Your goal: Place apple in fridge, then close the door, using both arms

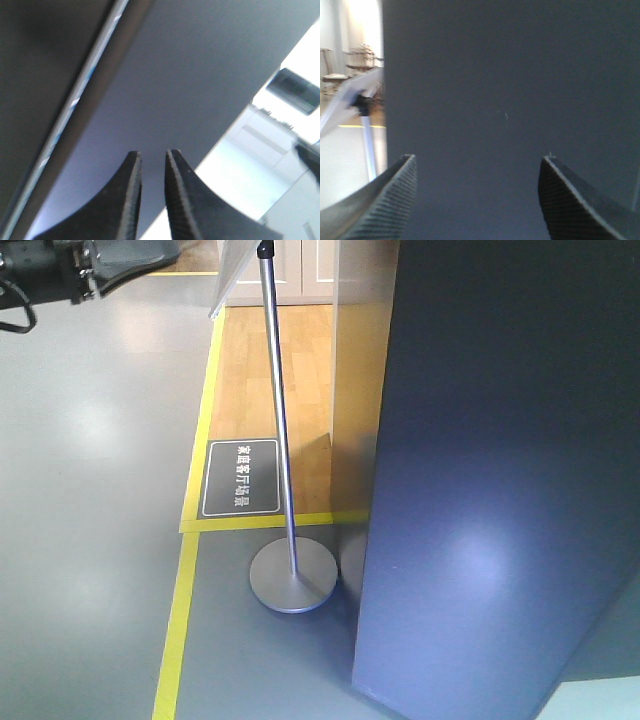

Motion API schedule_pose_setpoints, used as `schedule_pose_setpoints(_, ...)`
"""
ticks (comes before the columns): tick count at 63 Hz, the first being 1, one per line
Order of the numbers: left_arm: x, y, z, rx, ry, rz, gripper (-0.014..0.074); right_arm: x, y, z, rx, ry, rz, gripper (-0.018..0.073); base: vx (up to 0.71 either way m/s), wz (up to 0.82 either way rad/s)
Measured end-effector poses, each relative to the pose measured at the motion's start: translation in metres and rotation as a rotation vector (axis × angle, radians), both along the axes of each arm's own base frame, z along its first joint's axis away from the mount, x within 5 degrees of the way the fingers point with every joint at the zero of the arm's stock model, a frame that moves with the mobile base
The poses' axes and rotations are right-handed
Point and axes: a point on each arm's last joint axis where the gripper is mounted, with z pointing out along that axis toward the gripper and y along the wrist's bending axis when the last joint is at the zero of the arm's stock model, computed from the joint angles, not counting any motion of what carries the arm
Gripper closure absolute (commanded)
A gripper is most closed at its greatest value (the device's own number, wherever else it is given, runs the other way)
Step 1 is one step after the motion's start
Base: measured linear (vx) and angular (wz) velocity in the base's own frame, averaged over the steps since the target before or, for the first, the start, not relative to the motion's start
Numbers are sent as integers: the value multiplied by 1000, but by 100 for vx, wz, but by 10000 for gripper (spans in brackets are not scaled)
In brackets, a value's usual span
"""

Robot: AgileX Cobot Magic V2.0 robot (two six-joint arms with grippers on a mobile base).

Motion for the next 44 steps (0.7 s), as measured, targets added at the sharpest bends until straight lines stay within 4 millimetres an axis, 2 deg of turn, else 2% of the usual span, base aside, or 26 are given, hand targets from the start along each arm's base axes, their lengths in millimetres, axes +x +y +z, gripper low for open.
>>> schedule_pose_setpoints(3,0,3,-2,24,2,0,467,22,-1,5,0,-1,-34,65,0,0)
schedule_pose_setpoints(10,-1,6,-5,58,6,-9,467,74,-2,3,14,31,-96,70,0,0)
schedule_pose_setpoints(19,-2,6,-6,75,8,-14,467,125,0,-2,22,65,-123,70,0,0)
schedule_pose_setpoints(36,-2,7,-10,121,13,-20,467,187,-2,-13,37,94,-176,70,0,0)
schedule_pose_setpoints(44,-2,7,-15,174,18,-22,467,200,-6,-10,104,100,-178,70,0,0)
